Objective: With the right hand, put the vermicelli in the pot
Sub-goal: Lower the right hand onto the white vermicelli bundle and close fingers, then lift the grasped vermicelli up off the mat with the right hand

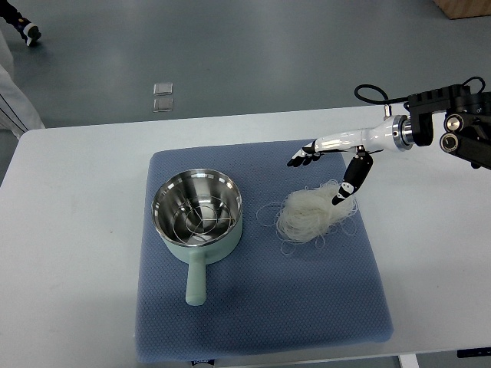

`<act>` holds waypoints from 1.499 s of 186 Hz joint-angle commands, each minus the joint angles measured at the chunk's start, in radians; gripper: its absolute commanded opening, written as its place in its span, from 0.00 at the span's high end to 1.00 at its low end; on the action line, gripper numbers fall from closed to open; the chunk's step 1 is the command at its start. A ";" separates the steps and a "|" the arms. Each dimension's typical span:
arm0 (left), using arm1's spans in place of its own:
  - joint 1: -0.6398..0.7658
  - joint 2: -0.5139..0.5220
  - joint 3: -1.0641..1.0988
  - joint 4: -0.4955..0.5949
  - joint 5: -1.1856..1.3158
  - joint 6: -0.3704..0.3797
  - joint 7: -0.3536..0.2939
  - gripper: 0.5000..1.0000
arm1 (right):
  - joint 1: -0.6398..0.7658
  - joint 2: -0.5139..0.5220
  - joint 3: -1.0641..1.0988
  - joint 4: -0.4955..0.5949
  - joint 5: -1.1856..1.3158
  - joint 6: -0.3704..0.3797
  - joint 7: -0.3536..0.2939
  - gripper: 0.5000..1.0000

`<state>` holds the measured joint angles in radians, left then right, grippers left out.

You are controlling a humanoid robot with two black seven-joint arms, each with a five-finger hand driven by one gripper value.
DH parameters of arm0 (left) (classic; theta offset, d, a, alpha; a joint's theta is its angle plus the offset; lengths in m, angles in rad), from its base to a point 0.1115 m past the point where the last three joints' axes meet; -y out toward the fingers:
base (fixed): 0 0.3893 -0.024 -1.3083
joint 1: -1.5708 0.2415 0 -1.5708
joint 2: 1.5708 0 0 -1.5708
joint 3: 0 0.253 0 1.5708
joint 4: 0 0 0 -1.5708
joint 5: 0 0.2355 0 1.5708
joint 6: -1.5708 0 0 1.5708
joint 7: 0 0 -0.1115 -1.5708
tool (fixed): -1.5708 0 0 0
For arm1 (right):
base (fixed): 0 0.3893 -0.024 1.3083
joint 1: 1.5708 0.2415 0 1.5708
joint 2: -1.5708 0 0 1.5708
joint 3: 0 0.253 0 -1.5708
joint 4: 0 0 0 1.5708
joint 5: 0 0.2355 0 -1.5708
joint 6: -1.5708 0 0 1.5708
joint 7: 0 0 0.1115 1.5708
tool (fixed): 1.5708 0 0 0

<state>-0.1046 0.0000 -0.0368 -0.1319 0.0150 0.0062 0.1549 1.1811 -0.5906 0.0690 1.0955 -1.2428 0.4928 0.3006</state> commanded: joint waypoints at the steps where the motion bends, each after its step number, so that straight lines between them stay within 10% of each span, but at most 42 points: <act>1: -0.003 0.000 0.000 -0.002 0.000 0.000 0.000 0.00 | 0.002 0.005 -0.003 0.006 -0.046 0.009 -0.003 0.16; 173: -0.006 0.000 0.000 0.000 0.000 0.000 0.000 0.00 | -0.080 0.110 -0.055 -0.088 -0.178 -0.085 -0.031 0.21; 192: -0.006 0.000 0.000 0.000 0.000 0.000 0.000 0.00 | -0.080 0.110 -0.054 -0.088 -0.178 -0.080 -0.026 0.36; 217: -0.007 0.000 0.000 0.000 0.000 0.000 0.000 0.00 | -0.078 0.120 -0.054 -0.088 -0.178 -0.077 0.017 1.00; 279: -0.007 0.000 0.000 0.000 0.000 0.000 0.000 0.00 | -0.066 0.133 -0.037 -0.098 -0.167 -0.117 0.046 1.00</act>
<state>-0.1120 0.0000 -0.0368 -0.1319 0.0154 0.0061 0.1550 1.1051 -0.4559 0.0228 1.0016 -1.4204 0.3948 0.3445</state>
